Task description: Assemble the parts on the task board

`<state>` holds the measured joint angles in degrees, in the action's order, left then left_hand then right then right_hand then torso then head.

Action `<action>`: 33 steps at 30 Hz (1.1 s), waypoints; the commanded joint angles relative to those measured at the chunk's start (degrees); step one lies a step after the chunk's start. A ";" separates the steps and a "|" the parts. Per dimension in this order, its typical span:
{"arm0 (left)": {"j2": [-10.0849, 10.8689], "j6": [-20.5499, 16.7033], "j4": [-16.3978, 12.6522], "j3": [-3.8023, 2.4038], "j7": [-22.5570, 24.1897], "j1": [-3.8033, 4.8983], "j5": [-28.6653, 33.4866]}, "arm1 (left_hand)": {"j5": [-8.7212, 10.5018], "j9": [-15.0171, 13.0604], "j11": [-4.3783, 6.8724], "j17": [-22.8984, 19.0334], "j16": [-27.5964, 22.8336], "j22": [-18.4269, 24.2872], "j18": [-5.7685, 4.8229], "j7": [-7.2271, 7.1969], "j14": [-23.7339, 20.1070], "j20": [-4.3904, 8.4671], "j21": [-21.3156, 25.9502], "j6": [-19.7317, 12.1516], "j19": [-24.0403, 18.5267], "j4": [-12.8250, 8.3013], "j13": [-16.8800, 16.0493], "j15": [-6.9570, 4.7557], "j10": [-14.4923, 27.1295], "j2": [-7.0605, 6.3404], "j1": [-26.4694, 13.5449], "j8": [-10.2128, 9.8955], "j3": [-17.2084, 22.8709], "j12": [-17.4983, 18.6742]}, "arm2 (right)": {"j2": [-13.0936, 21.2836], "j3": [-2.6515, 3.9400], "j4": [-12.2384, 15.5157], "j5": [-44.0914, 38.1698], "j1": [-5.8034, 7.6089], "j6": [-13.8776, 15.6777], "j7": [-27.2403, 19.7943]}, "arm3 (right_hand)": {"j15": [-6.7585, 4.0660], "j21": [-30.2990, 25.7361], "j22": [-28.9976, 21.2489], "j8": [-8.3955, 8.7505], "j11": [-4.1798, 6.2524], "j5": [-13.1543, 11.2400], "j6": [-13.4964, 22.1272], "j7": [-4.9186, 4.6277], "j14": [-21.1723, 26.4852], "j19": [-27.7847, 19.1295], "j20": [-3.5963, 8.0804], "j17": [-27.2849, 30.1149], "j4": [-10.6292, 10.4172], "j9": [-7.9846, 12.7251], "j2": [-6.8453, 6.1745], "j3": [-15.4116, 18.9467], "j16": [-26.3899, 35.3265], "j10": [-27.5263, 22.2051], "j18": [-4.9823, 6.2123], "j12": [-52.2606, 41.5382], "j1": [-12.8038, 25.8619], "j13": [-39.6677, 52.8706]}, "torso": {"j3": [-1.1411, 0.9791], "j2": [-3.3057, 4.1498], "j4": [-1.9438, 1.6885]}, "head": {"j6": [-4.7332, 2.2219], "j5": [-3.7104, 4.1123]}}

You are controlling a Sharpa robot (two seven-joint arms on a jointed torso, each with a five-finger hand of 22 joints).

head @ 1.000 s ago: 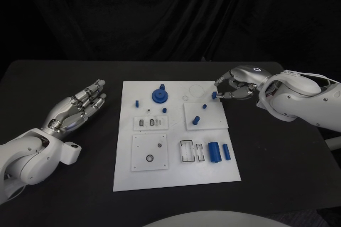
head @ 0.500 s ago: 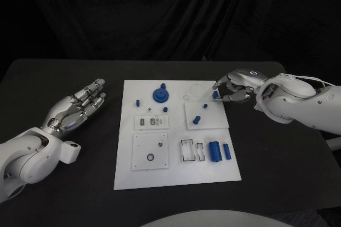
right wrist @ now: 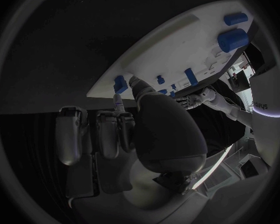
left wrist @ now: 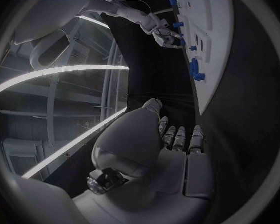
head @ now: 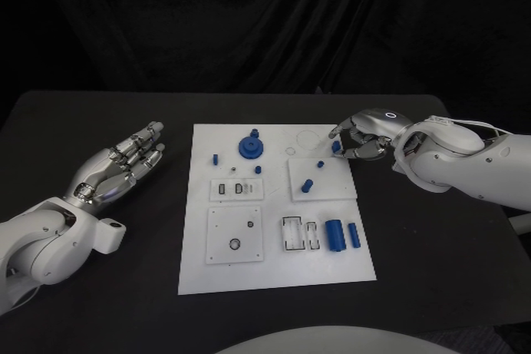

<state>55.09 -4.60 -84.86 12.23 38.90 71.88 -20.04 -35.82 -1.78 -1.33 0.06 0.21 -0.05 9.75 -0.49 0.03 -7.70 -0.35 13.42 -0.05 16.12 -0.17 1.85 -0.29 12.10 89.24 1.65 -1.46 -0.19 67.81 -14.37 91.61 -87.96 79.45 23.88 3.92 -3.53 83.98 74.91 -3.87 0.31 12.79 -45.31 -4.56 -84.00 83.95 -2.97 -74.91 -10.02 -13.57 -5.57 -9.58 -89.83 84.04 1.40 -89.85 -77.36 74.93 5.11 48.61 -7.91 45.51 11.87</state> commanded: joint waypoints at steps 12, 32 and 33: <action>-0.08 0.95 -0.02 -0.04 7.51 -0.11 -0.02 | 0.15 0.02 -0.52 -0.06 -0.21 0.05 0.13 -0.02 -0.03 -0.35 0.35 -0.22 0.05 0.01 0.08 0.33 0.04 0.05 -0.26 0.10 0.28 0.11 | -0.44 0.03 -0.61 -0.67 -0.28 1.50 3.00 | -0.02 -1.24 12.29 -0.23 -0.09 -0.83 -0.09 -0.20 -6.00 1.45 0.04 -15.09 -0.25 -0.04 0.38 -0.08 -0.17 5.96 0.63 -0.15 -0.59 15.07 | 0.01 0.01 0.04 | 0.04 -0.20; -0.07 1.20 0.09 -0.04 7.08 -0.16 -0.02 | 0.45 0.03 -0.61 -0.06 -0.21 0.05 0.17 0.11 -0.03 -0.55 0.35 -0.32 0.05 0.05 0.08 0.46 0.04 0.10 -0.34 0.08 0.34 0.11 | -1.04 0.03 -0.88 -0.68 -0.41 1.53 3.09 | 0.17 -1.93 12.17 -3.33 -0.33 -2.02 -6.85 -0.50 -5.90 1.43 -0.12 -14.85 -0.86 -2.96 0.85 1.04 0.14 5.96 0.72 -0.15 -0.47 15.07 | 0.04 0.00 0.01 | 0.36 -0.59; -0.06 1.22 0.10 -0.04 7.05 -0.16 -0.02 | 0.45 0.03 -0.61 -0.06 -0.21 0.05 0.17 0.11 -0.03 -0.55 0.35 -0.32 0.05 0.05 0.08 0.46 0.04 0.10 -0.34 0.08 0.34 0.11 | -1.06 0.03 -0.89 -0.68 -0.42 1.59 3.04 | 0.13 -1.98 12.17 -3.77 -0.28 -2.04 -7.66 -0.43 -5.88 1.44 -0.08 -14.81 -0.87 -3.58 0.96 1.16 0.20 5.96 0.72 -0.15 -0.53 15.07 | 0.04 0.01 0.00 | 0.38 -0.61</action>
<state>55.06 -4.05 -84.69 12.23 38.90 71.84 -20.04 -35.56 -1.78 -1.53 0.09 0.21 -0.07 9.76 -0.49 0.02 -7.91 -0.35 13.42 0.15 16.12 -0.18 1.85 -0.09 12.10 89.24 1.65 -1.47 -0.19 66.75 -14.36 90.75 -88.25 79.21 24.56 6.00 -3.53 82.31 74.91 -7.44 0.31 11.05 -52.57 -5.01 -84.00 83.95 -2.98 -74.91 -10.90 -16.90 -5.12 -8.70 -89.83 84.04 1.38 -89.85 -77.81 74.92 5.13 48.61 -7.87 45.84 11.29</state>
